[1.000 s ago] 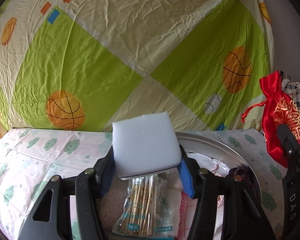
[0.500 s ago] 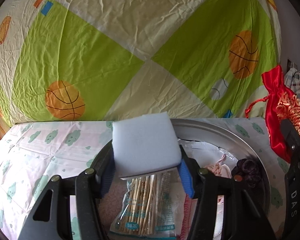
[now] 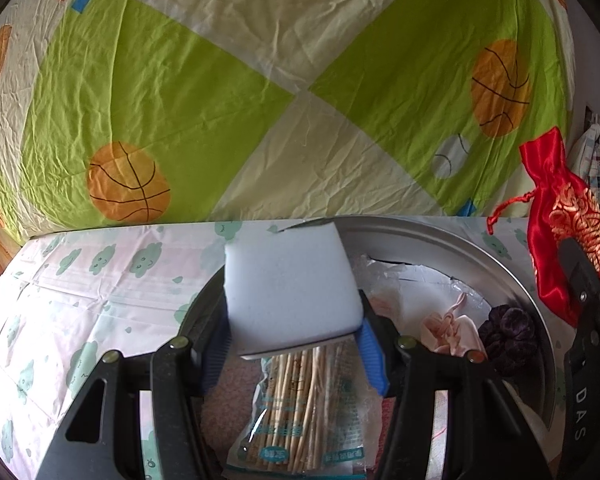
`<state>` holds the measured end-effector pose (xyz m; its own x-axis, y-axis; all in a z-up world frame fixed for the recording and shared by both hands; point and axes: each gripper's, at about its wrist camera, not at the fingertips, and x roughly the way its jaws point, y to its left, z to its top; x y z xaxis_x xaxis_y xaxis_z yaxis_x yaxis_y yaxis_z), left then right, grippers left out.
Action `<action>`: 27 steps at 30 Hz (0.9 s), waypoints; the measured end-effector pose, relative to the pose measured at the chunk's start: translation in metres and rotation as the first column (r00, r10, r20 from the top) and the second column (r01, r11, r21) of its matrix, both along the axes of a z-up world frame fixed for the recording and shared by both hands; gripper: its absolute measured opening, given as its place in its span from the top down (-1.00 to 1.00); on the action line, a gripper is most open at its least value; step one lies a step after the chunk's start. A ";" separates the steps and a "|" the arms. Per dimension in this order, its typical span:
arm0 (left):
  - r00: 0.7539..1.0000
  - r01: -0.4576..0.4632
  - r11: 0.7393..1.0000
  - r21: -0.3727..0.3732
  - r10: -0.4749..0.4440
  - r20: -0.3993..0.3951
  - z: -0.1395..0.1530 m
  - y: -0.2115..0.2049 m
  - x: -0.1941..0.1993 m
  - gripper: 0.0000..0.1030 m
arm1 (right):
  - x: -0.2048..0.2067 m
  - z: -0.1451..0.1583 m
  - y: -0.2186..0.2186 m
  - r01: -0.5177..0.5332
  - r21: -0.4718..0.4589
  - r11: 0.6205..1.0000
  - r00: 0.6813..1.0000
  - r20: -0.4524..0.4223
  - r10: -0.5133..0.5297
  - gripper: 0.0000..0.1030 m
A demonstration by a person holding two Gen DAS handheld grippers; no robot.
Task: Organize soft objects
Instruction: 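Carry the white sponge and red pouch over the blue tin with both tools, then open the left tool to drop the sponge while the right tool releases the pouch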
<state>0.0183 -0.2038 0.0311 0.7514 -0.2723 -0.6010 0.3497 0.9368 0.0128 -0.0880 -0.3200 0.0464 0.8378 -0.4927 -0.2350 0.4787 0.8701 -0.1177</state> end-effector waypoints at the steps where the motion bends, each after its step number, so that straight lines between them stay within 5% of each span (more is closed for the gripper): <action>1: 1.000 -0.004 1.000 0.002 0.004 -0.006 0.000 0.000 0.001 -0.09 | 0.001 0.000 0.000 -0.010 0.010 1.000 1.000 -0.007 0.010 0.57; 17: 0.998 -0.009 0.997 0.071 0.013 -0.059 -0.006 -0.003 0.009 -0.09 | 0.028 -0.019 -0.002 -0.104 0.145 0.984 0.978 -0.163 0.127 0.57; 27: 0.997 0.003 0.993 0.119 0.006 -0.074 -0.008 -0.008 0.011 -0.15 | 0.033 -0.022 -0.006 -0.129 0.203 0.971 0.969 -0.183 0.166 0.57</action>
